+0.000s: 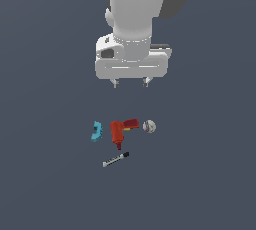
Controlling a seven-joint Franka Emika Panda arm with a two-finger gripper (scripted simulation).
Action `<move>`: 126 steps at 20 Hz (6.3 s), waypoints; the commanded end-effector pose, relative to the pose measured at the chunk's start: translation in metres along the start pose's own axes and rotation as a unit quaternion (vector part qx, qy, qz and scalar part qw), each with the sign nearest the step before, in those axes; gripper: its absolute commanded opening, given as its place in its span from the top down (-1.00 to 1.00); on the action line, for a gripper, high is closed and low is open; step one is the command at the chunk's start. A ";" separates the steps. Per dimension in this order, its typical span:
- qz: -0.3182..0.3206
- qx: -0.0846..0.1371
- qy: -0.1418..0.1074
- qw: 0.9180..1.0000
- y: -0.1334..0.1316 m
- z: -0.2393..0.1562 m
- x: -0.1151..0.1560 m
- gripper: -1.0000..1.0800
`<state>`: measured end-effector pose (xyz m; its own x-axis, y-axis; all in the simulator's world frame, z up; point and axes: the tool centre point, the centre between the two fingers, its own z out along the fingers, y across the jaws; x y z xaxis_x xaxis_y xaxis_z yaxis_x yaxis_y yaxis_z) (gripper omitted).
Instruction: Pick up a designated object from a clutter of objects.
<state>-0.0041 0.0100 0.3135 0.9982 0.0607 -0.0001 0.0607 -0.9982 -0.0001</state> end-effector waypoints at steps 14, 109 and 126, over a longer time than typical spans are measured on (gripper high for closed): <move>0.010 -0.007 0.005 1.000 0.025 -0.011 0.000 -0.92; -0.641 -0.001 0.001 0.768 -0.094 0.275 0.009 1.00; -0.641 -0.001 0.000 0.768 -0.044 0.209 -0.022 1.00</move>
<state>-0.0252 0.0607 0.0944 0.1184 0.9930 -0.0007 0.9930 -0.1184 -0.0001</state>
